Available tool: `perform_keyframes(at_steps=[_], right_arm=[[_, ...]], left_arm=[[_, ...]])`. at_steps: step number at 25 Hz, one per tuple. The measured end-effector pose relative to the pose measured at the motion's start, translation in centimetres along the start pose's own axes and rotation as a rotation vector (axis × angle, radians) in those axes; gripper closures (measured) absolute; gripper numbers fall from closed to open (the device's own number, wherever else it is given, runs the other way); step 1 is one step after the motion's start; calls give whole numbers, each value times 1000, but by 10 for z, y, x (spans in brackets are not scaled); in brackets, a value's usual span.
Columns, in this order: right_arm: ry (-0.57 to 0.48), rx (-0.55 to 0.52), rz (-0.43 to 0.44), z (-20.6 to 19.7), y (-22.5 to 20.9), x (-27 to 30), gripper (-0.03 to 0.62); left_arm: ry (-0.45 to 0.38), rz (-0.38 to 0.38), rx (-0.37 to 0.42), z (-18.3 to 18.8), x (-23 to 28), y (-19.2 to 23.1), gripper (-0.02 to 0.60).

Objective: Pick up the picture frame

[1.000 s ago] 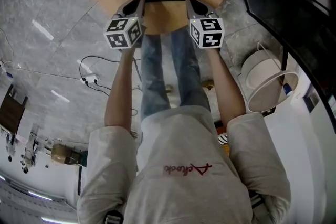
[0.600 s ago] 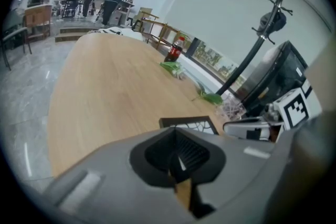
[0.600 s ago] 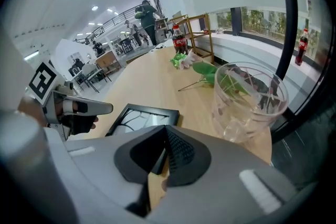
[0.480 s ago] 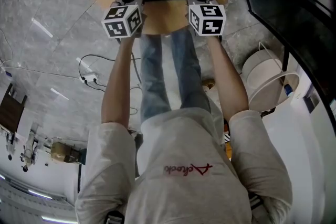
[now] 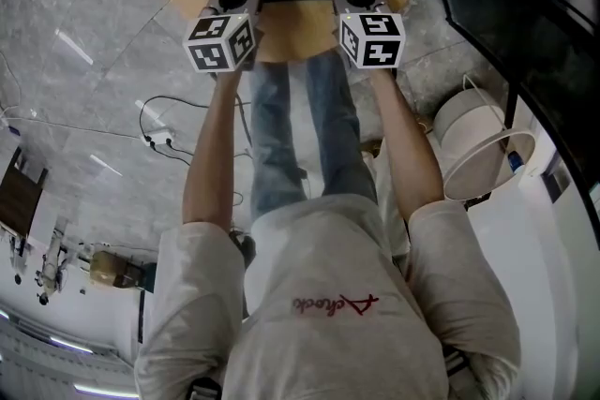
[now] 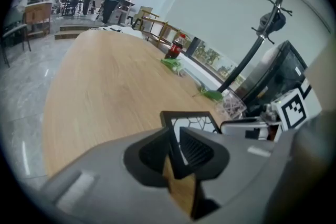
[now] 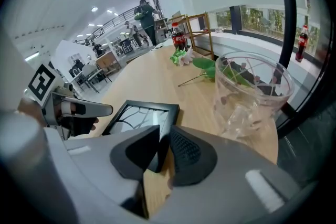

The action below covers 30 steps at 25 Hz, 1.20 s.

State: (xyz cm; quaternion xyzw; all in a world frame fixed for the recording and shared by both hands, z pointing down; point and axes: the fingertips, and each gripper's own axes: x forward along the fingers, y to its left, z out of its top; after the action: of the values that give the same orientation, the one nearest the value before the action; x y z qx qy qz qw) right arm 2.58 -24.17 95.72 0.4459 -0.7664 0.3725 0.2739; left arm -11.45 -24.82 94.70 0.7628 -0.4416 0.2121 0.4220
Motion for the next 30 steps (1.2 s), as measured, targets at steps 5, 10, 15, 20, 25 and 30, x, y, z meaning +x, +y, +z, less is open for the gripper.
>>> perform_keyframes(at_steps=[5, 10, 15, 20, 25, 30], right_arm=[[-3, 10, -3, -5, 1, 3, 487], [-11, 18, -33, -7, -1, 7, 485], [-16, 29, -44, -9, -1, 8, 482], [-20, 23, -63, -11, -1, 11, 487], [-31, 15, -77, -11, 0, 13, 493], [-40, 11, -86, -11, 0, 12, 503]], left_arm=[[16, 9, 1, -8, 5, 0, 468], [25, 27, 9, -14, 9, 2, 454], [37, 54, 6, -20, 13, 4, 453], [31, 83, 13, -23, 15, 6, 460], [25, 106, 26, -21, 17, 7, 472], [23, 115, 31, -21, 19, 4, 492]])
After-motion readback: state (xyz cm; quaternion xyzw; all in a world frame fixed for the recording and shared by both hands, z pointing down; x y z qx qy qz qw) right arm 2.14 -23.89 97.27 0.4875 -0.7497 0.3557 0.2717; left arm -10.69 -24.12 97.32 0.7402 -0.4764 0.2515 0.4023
